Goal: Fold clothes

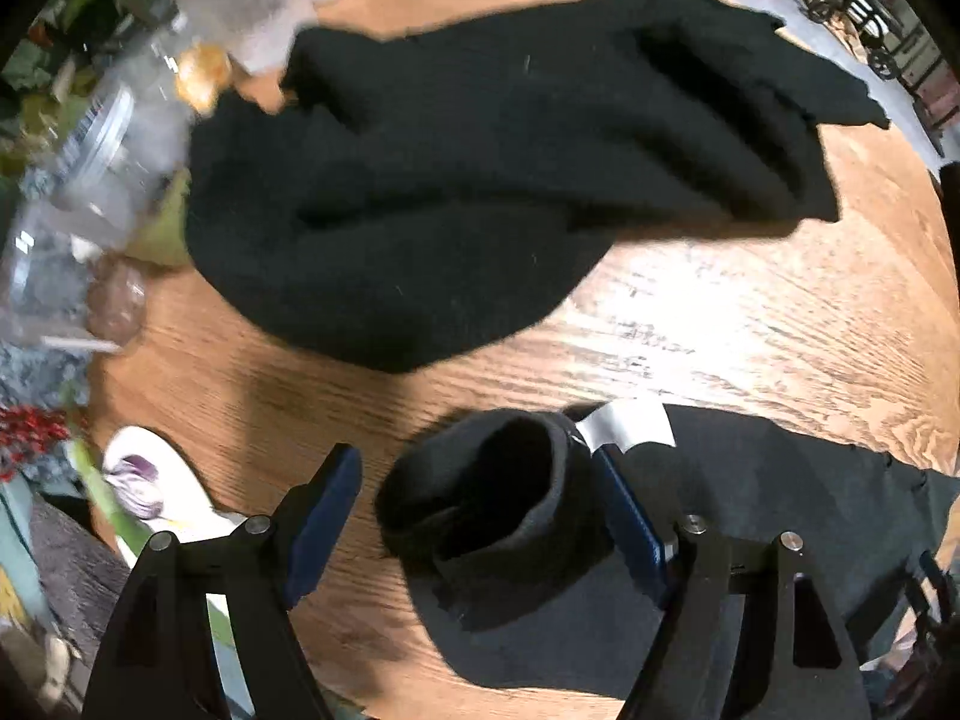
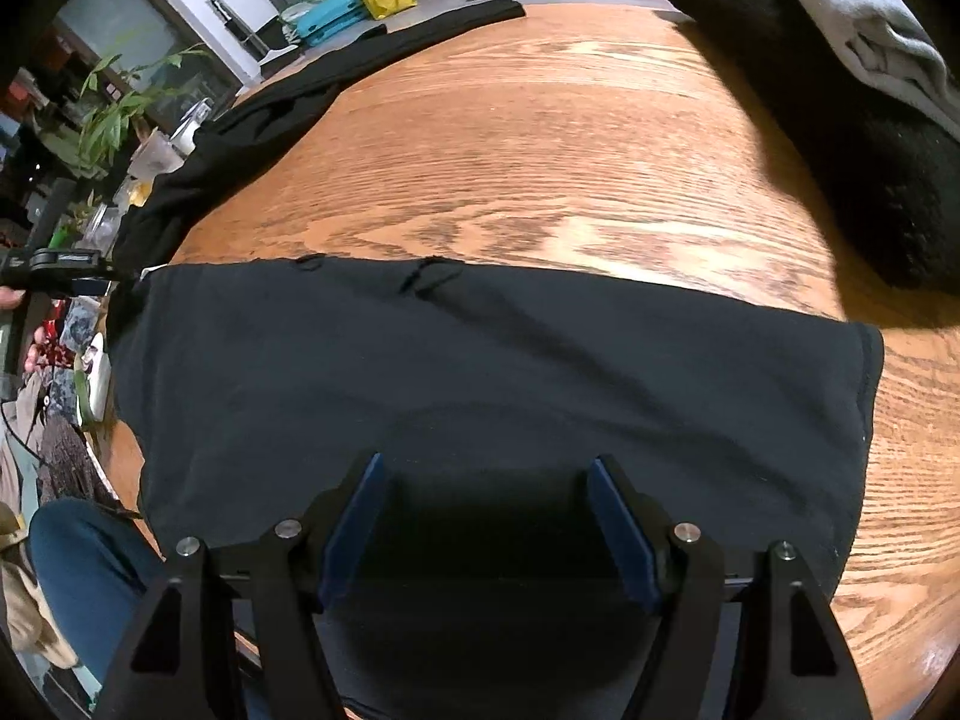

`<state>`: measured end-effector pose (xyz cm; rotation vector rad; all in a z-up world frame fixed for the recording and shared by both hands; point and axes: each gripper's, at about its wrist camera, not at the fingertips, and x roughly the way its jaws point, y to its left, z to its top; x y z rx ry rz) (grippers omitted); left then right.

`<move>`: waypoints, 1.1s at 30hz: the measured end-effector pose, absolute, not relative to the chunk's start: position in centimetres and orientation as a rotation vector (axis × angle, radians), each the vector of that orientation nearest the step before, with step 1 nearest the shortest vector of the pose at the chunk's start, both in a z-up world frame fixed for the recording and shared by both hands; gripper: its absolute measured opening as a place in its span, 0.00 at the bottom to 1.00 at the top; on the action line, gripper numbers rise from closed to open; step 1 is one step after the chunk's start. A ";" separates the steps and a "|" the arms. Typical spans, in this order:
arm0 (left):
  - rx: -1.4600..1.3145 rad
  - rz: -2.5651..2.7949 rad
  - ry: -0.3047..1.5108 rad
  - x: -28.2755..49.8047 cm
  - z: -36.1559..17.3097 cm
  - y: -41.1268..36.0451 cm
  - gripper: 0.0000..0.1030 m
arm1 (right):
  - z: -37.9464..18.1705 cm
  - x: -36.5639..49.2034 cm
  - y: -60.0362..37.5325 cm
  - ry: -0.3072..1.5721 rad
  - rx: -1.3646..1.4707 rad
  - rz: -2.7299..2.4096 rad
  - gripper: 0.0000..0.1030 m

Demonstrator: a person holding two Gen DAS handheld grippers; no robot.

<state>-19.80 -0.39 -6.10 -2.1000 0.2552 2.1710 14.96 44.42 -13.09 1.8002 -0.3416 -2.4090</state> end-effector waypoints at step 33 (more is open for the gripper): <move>-2.120 2.046 -0.077 -4.5 -7.9 -6.2 0.75 | -13.5 16.3 45.7 -0.322 1.853 -2.405 0.74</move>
